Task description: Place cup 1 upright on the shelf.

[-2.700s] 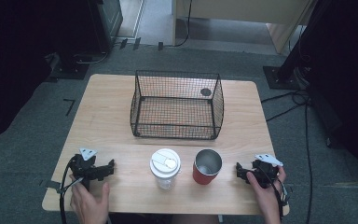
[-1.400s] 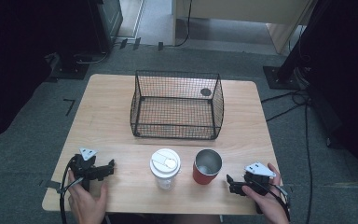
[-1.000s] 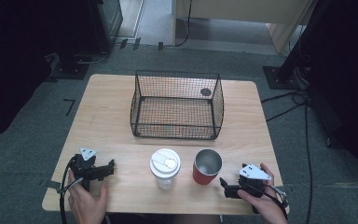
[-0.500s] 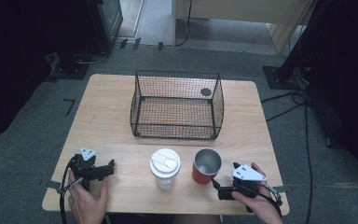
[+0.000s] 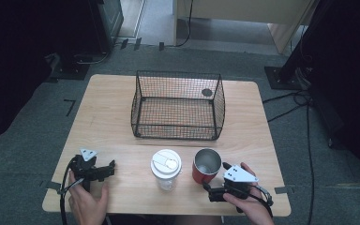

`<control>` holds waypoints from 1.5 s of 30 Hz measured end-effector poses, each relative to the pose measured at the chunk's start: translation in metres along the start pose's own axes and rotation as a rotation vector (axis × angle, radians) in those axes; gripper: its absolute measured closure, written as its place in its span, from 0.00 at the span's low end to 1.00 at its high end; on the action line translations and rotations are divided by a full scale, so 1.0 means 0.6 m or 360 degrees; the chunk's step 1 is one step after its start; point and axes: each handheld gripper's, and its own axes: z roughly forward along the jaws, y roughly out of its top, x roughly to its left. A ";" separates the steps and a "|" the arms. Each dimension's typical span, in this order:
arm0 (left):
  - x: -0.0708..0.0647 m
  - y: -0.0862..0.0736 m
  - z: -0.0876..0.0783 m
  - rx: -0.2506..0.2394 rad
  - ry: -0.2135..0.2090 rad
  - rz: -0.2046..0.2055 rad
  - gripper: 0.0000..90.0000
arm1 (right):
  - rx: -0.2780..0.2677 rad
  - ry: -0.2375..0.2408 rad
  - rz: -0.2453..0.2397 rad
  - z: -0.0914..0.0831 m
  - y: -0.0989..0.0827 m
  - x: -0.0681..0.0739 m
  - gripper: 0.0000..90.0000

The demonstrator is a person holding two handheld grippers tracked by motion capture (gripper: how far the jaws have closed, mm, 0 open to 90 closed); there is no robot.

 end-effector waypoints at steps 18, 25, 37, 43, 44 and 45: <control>0.000 0.000 0.000 0.0000 0.0000 0.0000 0.00 | -0.0215 -0.0111 0.0141 0.030 0.024 0.034 0.05; 0.000 0.000 0.000 0.0001 0.0000 0.0000 0.00 | -0.0323 -0.0166 0.0179 0.039 0.027 0.040 0.06; 0.000 0.000 0.000 0.0000 0.0000 0.0000 0.00 | -0.0417 -0.0128 0.0217 0.031 0.033 0.039 0.08; 0.000 0.000 0.000 0.0000 0.0000 -0.0001 0.00 | -0.0460 -0.0171 0.0207 0.019 0.053 0.032 0.08; 0.000 0.000 0.000 0.0001 0.0000 -0.0001 0.00 | -0.0464 -0.0179 0.0212 0.017 0.056 0.031 0.08; 0.000 0.000 0.000 -0.0001 0.0000 -0.0002 0.00 | -0.0472 -0.0185 0.0208 0.015 0.060 0.029 0.08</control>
